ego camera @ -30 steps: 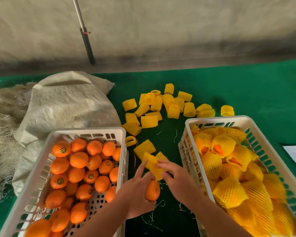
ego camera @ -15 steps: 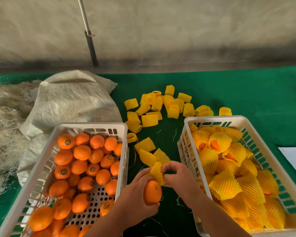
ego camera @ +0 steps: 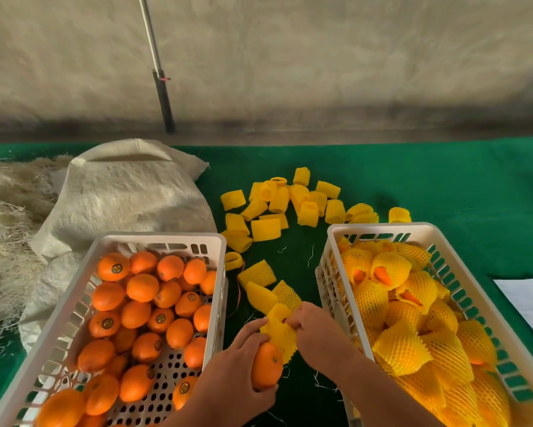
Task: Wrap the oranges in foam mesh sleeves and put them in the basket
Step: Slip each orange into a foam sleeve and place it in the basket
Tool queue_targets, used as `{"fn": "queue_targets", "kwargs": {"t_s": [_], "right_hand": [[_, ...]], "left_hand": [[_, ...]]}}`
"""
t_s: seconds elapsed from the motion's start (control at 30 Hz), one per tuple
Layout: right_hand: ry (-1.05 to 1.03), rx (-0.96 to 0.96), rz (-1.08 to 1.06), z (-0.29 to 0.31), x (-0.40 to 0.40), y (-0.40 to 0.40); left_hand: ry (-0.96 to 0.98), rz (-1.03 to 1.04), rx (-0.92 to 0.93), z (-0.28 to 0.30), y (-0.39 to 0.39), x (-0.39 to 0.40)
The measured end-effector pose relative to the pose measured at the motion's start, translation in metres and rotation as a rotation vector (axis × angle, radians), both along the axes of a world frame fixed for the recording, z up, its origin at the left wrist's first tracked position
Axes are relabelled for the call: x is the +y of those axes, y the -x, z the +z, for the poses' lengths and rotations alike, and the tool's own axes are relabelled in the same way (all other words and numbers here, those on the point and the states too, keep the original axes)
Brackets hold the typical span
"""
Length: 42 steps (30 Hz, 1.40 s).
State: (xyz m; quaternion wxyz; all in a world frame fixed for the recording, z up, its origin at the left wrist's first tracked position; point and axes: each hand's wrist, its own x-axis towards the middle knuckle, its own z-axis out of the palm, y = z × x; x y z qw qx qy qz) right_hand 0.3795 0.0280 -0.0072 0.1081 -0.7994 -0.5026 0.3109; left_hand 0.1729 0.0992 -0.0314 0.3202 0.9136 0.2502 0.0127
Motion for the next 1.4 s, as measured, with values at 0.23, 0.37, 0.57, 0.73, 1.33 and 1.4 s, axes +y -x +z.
{"fn": "queue_targets", "kwargs": {"t_s": [0.23, 0.37, 0.57, 0.73, 1.33, 1.4], "right_hand": [[-0.139, -0.112, -0.051, -0.003, -0.009, 0.011], [-0.161, -0.182, 0.038, -0.002, -0.008, 0.008], [-0.238, -0.151, 0.063, -0.007, -0.006, 0.012], [-0.162, -0.238, 0.048, -0.012, -0.006, 0.005], [-0.3, -0.05, -0.028, -0.011, -0.012, 0.044], [-0.318, -0.049, -0.034, -0.011, -0.013, 0.049]], "left_hand": [[-0.117, -0.312, 0.18, 0.024, -0.011, 0.004], [-0.176, -0.393, 0.378, 0.028, -0.019, 0.004], [-0.247, -0.432, 0.5, 0.027, -0.02, 0.004], [-0.28, -0.382, 0.612, 0.029, -0.023, 0.009], [0.418, 0.519, -0.053, 0.036, -0.024, 0.008], [0.4, 0.486, -0.064, 0.032, -0.022, 0.005]]}}
